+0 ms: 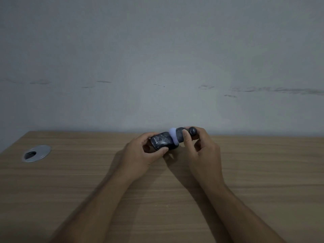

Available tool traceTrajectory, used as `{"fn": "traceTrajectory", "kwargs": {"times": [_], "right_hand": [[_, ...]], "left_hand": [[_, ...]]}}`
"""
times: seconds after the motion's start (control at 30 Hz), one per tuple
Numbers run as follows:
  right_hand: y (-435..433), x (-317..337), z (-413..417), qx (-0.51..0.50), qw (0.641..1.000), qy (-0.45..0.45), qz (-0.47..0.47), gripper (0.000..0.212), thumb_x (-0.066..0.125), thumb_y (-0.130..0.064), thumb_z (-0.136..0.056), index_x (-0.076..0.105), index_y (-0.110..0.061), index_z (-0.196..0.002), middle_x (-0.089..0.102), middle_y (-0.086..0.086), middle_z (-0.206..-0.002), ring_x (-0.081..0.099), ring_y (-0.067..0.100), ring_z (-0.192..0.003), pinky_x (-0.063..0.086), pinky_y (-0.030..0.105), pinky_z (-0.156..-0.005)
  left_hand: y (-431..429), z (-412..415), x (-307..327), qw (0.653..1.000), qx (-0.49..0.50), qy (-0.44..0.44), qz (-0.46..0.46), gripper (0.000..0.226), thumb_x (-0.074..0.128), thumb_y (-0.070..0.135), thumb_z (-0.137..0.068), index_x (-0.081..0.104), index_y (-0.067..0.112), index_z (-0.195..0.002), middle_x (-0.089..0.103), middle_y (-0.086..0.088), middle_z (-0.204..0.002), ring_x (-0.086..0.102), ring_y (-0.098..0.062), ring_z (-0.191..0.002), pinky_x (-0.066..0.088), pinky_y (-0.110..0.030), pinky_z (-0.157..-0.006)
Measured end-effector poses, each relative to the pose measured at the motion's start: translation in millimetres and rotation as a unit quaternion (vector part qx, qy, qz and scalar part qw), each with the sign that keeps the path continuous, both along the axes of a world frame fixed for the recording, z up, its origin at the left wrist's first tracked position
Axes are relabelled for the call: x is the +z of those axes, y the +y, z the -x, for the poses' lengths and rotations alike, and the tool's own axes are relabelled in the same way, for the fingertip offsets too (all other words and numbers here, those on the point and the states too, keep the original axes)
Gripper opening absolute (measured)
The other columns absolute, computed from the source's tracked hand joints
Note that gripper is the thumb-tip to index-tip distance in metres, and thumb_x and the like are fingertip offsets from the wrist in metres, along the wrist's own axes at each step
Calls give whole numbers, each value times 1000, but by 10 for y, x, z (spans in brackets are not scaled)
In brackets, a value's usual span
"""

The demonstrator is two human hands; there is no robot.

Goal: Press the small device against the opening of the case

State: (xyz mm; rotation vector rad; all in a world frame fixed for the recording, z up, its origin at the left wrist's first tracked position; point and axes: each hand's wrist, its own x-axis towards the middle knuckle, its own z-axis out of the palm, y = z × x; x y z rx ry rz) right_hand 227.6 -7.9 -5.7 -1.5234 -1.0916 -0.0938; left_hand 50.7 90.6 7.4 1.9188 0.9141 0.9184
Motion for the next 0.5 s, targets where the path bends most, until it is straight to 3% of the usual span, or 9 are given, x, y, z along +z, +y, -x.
{"fn": "traceTrajectory", "kwargs": {"times": [0.07,0.2,0.4,0.5], "right_hand": [[-9,8,-27,-14,1000,11,-12,7,71,-28,-109,75,-24,-107,63,-31,-74,61,-3,-66,38,6,-62],[-25,21,27,2,1000,1,-24,6,71,-23,-108,74,-21,-104,62,-23,-71,60,-1,-66,38,6,-62],[-19,34,32,6,1000,-3,-14,7,72,-27,-109,76,-23,-106,61,-28,-69,57,1,-60,37,6,-59],[-27,36,28,2,1000,7,-31,7,72,-27,-108,74,-23,-103,61,-27,-70,55,2,-60,36,7,-59]], "left_hand": [[-1,-11,6,1000,3,-2,6,43,93,28,-86,78,29,-127,84,16,-115,77,1,-107,56,-10,-91],[-15,-19,12,1000,11,-2,19,43,93,23,-87,78,26,-127,83,10,-117,77,-7,-112,61,-32,-102],[-34,0,29,1000,15,23,-8,47,94,30,-85,76,31,-128,80,12,-119,74,-4,-112,49,-3,-84],[-40,-13,43,999,30,16,-9,48,95,26,-84,76,30,-128,80,9,-120,74,-3,-109,44,4,-76]]}}
